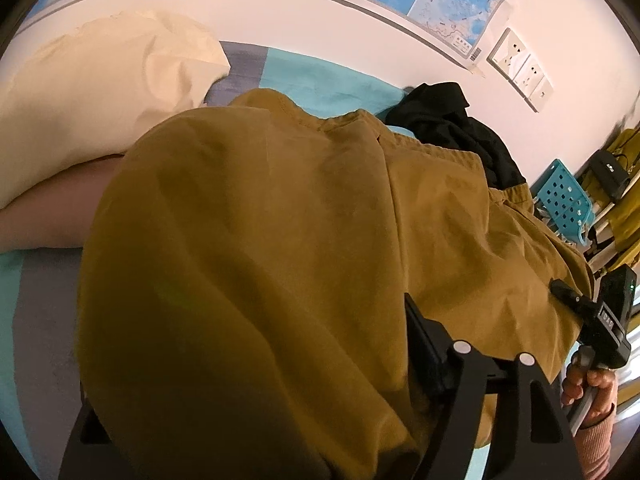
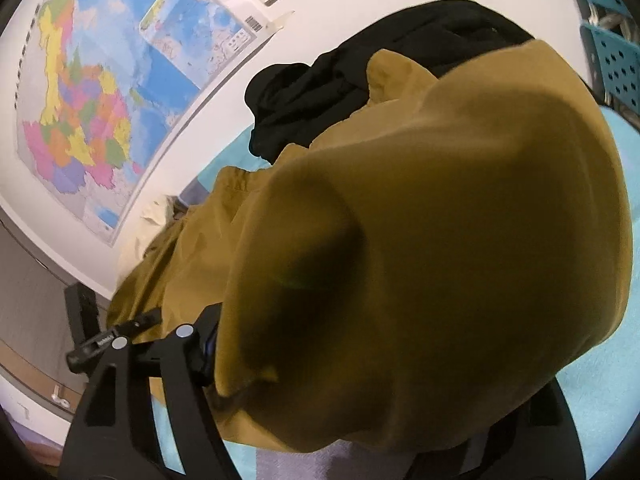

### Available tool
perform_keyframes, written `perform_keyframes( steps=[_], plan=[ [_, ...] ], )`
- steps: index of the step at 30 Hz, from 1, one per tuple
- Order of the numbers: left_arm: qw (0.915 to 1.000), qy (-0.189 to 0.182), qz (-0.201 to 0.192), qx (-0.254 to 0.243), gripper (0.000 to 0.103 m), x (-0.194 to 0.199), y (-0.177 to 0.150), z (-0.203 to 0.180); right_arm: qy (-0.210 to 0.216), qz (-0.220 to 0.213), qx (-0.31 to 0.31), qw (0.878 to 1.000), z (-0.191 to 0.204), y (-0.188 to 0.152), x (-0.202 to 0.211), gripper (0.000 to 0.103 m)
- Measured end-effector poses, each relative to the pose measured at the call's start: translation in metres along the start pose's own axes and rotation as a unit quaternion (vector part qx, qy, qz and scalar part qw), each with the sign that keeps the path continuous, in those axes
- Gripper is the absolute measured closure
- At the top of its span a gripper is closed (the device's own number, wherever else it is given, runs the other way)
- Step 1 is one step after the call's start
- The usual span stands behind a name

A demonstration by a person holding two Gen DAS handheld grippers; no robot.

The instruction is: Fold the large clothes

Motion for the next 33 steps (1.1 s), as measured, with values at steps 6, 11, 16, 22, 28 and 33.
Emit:
perform_keyframes(
  steps=[6,11,16,22,28,33],
  plan=[
    [0.9994,0.017,-0.027,-0.016,0.062,0.018,0.008,-0.008,0.024,-0.025,0.017,0.999,0.020,0.011,0.025,0.072],
    [0.9989,-0.035,-0.030,-0.011,0.070,0.047,0.007,-0.021,0.080,-0.051,0.018,0.995,0.041,0.012,0.074,0.075],
    [0.9976,-0.069,-0.001,0.000,0.051,0.048,-0.014,-0.013,0.036,-0.003,0.009,0.999,0.011,-0.018,0.065,0.062],
    [0.9973,-0.065,0.024,0.024,0.026,0.025,-0.026,0.006,0.029,0.026,-0.027,0.999,-0.017,-0.036,0.036,0.029],
    [0.9994,-0.027,0.020,-0.012,0.030,0.012,-0.022,-0.013,0.023,0.021,0.012,0.999,-0.002,-0.031,0.023,0.050],
    [0.9999,0.001,0.009,-0.012,0.058,0.022,-0.010,-0.011,0.031,-0.001,0.035,0.999,0.016,-0.015,0.041,0.072]
  ],
)
Point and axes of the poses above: each gripper's, at about its wrist camera, not at the fingertips, and x roughly against the way its jaws point, z to its left, y to its top, the point moved 9 cm from there along -x, roughly the way its jaws point, and after that the axes turned 6 degrees about -y, right-handed, at the moved point
